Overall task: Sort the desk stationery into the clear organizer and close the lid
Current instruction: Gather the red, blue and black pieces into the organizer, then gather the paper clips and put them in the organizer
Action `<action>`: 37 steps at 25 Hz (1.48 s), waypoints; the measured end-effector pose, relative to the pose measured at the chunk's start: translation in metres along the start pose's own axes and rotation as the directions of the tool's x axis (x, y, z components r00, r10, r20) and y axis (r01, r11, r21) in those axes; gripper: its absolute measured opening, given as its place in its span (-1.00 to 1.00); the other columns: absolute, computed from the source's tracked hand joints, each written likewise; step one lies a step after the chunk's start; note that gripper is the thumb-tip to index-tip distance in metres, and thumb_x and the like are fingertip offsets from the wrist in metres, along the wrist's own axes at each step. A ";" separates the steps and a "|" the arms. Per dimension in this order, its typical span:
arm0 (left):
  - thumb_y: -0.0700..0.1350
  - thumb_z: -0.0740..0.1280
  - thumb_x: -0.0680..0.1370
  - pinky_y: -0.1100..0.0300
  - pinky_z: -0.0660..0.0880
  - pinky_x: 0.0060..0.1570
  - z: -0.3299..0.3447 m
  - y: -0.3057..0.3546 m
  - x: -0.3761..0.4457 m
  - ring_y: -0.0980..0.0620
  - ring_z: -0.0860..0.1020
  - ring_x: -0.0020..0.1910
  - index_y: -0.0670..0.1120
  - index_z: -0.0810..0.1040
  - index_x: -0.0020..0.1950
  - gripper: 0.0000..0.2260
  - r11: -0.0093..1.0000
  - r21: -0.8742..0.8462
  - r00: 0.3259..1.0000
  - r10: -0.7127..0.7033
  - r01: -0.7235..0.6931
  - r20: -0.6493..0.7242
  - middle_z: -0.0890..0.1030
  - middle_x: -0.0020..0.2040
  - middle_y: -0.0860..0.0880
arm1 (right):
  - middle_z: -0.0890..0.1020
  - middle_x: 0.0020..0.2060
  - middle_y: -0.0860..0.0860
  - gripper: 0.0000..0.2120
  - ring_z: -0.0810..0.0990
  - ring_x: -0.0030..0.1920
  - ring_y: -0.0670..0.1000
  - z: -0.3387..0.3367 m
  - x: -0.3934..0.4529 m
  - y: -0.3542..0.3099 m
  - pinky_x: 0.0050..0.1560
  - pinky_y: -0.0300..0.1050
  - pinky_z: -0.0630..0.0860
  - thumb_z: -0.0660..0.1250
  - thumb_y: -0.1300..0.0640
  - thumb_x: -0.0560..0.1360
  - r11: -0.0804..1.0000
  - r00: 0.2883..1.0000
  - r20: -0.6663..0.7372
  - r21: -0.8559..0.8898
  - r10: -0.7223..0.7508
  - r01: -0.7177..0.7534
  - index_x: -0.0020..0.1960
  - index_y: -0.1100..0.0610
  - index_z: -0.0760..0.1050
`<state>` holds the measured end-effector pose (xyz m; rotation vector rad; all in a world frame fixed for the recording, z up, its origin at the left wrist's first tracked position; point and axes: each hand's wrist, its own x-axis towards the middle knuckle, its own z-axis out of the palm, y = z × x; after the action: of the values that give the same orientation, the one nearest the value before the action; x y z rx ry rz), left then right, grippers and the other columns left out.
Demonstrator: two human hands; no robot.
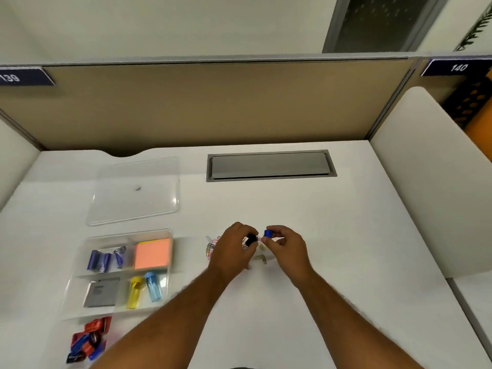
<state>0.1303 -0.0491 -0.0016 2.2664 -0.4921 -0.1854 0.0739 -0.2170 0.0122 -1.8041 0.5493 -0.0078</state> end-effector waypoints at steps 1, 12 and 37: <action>-0.05 0.41 0.53 0.25 0.50 0.07 -0.014 -0.010 -0.018 0.19 0.53 0.06 0.12 0.58 0.16 -0.78 1.000 0.000 0.999 -0.018 0.018 -0.029 0.57 0.03 0.20 | 0.72 -0.04 -0.18 -0.76 0.64 -0.24 -0.12 0.017 -0.014 -0.008 -0.12 -0.26 0.58 0.56 0.07 0.47 1.000 0.999 0.029 -0.012 -0.026 0.027 0.10 -0.14 0.66; -0.05 0.46 0.48 0.24 0.51 -0.04 -0.208 -0.144 -0.206 0.15 0.52 -0.05 0.13 0.57 0.00 -0.85 0.973 0.174 0.981 -0.125 0.151 -0.151 0.57 -0.07 0.21 | 0.60 0.02 -0.15 -0.70 0.57 -0.19 -0.11 0.245 -0.142 -0.051 -0.07 -0.29 0.52 0.56 0.09 0.42 0.885 0.869 0.395 -0.228 -0.297 0.406 0.14 -0.07 0.66; -0.06 0.43 0.51 0.11 0.48 0.21 -0.169 -0.101 -0.149 0.04 0.44 0.27 0.01 0.49 0.31 -0.63 0.968 0.231 0.991 0.072 -0.096 0.109 0.49 0.29 0.04 | 0.54 0.20 -0.08 -0.60 0.59 0.04 -0.06 0.190 -0.120 -0.015 0.05 -0.12 0.58 0.53 0.11 0.47 0.859 0.970 0.032 -0.458 -0.241 0.228 0.27 0.02 0.55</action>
<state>0.0711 0.1880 0.0348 2.4701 -0.6938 -0.2072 0.0263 0.0031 -0.0002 -2.3326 0.3614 -0.0746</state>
